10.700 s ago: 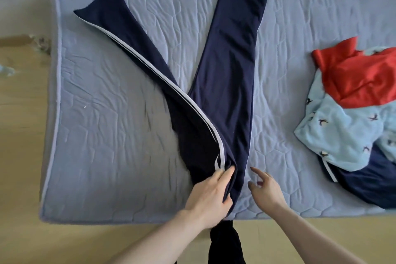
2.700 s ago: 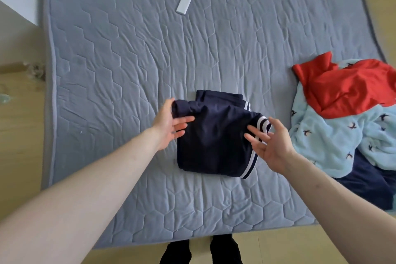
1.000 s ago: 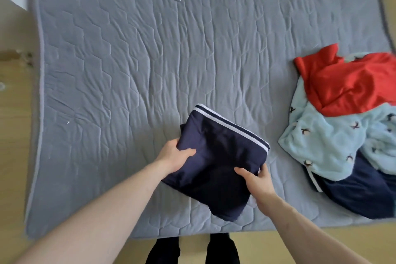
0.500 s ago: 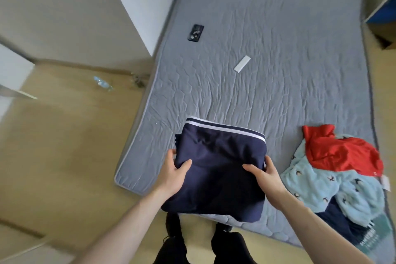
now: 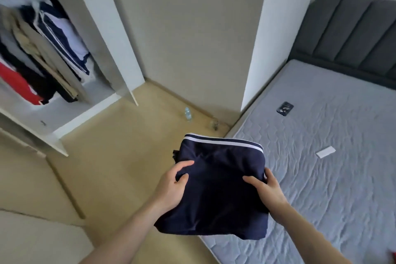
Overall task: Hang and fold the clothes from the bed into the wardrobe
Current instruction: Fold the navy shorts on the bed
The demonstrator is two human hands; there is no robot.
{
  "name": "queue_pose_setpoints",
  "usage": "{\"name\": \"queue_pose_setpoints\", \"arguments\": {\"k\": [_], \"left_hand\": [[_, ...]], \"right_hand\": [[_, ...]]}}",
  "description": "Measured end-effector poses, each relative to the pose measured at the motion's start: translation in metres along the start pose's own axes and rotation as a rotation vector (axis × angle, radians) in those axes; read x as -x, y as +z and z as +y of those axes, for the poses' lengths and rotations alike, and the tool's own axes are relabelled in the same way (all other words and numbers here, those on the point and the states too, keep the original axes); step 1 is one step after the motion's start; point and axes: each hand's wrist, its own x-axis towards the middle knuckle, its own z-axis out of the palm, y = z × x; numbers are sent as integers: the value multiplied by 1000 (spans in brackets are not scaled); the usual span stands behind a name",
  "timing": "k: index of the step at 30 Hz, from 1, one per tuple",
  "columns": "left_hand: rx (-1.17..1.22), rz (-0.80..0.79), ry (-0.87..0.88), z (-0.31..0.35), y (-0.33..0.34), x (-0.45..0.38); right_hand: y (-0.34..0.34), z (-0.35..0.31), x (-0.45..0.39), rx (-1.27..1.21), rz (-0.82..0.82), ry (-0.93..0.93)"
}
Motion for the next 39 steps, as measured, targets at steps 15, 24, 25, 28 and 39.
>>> {"name": "queue_pose_setpoints", "arguments": {"k": [15, 24, 25, 28, 39], "left_hand": [[31, 371, 53, -24, -314, -74], [45, 564, 33, -5, -445, -151], [46, 586, 35, -3, -458, -158], [59, 638, 32, 0, -496, -174], [57, 751, 54, -15, -669, -244]], "right_hand": [[304, -186, -71, 99, -239, -259], [439, -304, -148, 121, -473, -327], [453, -317, -155, 125, -497, -336], [495, -351, -172, 137, -564, -351], [678, -451, -229, 170, -678, -425]]}}
